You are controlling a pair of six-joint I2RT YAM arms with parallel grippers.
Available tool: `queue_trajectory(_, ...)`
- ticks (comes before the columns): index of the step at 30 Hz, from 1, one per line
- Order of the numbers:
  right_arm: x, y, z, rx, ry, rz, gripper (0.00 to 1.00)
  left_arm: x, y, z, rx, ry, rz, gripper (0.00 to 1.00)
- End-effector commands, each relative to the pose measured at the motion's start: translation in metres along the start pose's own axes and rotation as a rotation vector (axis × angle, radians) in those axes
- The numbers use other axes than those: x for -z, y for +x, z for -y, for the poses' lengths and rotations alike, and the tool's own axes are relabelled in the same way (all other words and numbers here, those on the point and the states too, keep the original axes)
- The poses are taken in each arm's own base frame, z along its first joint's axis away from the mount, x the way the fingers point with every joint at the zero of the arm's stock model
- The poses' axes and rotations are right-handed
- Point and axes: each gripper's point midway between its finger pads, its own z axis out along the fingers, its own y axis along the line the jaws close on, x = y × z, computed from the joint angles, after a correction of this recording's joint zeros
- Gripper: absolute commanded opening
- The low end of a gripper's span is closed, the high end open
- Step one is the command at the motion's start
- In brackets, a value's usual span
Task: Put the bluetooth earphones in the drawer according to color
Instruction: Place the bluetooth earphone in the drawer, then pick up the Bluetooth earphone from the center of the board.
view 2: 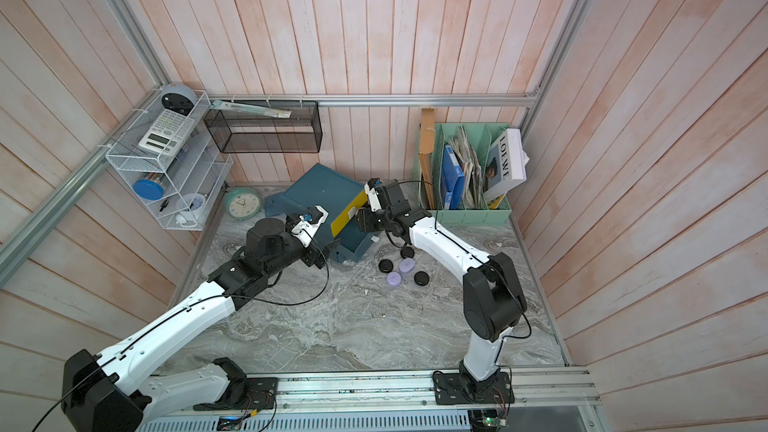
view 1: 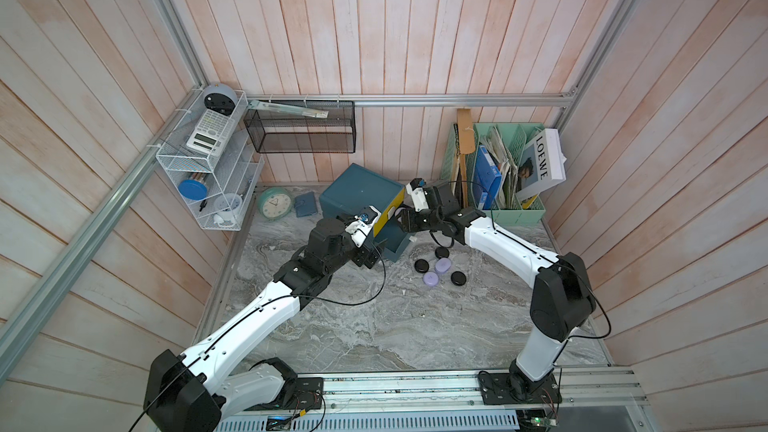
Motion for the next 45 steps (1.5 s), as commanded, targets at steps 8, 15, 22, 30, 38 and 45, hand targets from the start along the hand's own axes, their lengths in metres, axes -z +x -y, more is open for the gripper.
queue_trajectory(8, -0.003, -0.004, -0.010, 0.006, -0.039, -0.010, 0.59, 0.001, -0.003, 0.000, 0.009, 0.007, 0.010, 1.00)
queue_trajectory(15, -0.007, 0.003, -0.005, 0.002, -0.021, -0.033, 0.66, 0.000, -0.004, 0.003, 0.018, 0.024, 0.010, 1.00)
queue_trajectory(22, 0.003, 0.000, -0.003, 0.021, 0.010, -0.015, 0.66, 0.002, -0.005, 0.003, 0.018, 0.023, 0.015, 1.00)
queue_trajectory(30, 0.024, -0.006, 0.008, 0.045, 0.068, 0.028, 0.67, -0.001, -0.005, 0.010, 0.023, 0.048, 0.019, 1.00)
queue_trajectory(38, 0.059, 0.005, 0.060, -0.009, 0.179, 0.048, 0.67, -0.001, -0.003, 0.029, -0.022, 0.102, 0.014, 1.00)
queue_trajectory(45, 0.082, 0.042, 0.097, -0.054, 0.273, -0.018, 0.67, -0.005, -0.004, 0.053, -0.035, 0.166, 0.014, 1.00)
